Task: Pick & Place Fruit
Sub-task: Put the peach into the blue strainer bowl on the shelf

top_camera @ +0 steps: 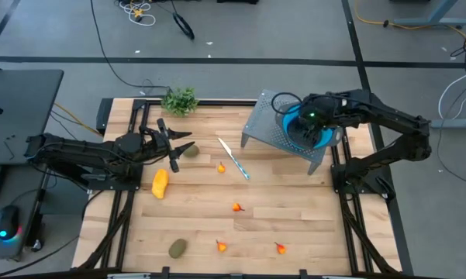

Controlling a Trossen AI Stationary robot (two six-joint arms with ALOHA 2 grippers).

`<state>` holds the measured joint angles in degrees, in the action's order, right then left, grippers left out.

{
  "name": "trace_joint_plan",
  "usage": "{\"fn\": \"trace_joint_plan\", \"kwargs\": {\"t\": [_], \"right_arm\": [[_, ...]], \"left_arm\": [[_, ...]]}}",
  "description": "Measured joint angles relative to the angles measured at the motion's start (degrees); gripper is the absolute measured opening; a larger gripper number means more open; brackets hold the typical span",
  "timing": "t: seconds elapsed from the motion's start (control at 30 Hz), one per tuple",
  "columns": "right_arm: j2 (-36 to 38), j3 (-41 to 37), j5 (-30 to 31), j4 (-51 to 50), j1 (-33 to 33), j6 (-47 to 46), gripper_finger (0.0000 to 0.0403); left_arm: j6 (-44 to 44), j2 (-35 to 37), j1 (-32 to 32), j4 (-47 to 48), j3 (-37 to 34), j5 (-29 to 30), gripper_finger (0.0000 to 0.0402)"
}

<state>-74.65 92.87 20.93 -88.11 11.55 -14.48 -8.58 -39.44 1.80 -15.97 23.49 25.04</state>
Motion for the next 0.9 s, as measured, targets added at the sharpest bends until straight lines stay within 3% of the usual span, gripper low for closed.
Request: {"fn": "trace_joint_plan", "kwargs": {"t": [0.17,0.43,0.7,0.9], "right_arm": [[0.07,6.35,-1.04,3.74,-4.22,0.23,0.034],[-2.87,4.23,-14.79,12.27,-16.27,-1.3,0.0339],[-10.26,1.33,-19.61,10.82,-29.27,-15.7,0.0339],[-16.5,1.33,-19.67,11.1,-36.24,-23.58,0.0339]], "left_arm": [[0.0,0.02,-0.01,-0.02,0.0,0.91,0.0158],[0.42,0.02,-0.02,0.13,0.0,1.07,0.0158],[0.26,0.0,-0.01,0.17,0.0,1.09,0.0158],[0.24,0.02,-0.02,-0.7,0.0,0.99,0.016]]}}
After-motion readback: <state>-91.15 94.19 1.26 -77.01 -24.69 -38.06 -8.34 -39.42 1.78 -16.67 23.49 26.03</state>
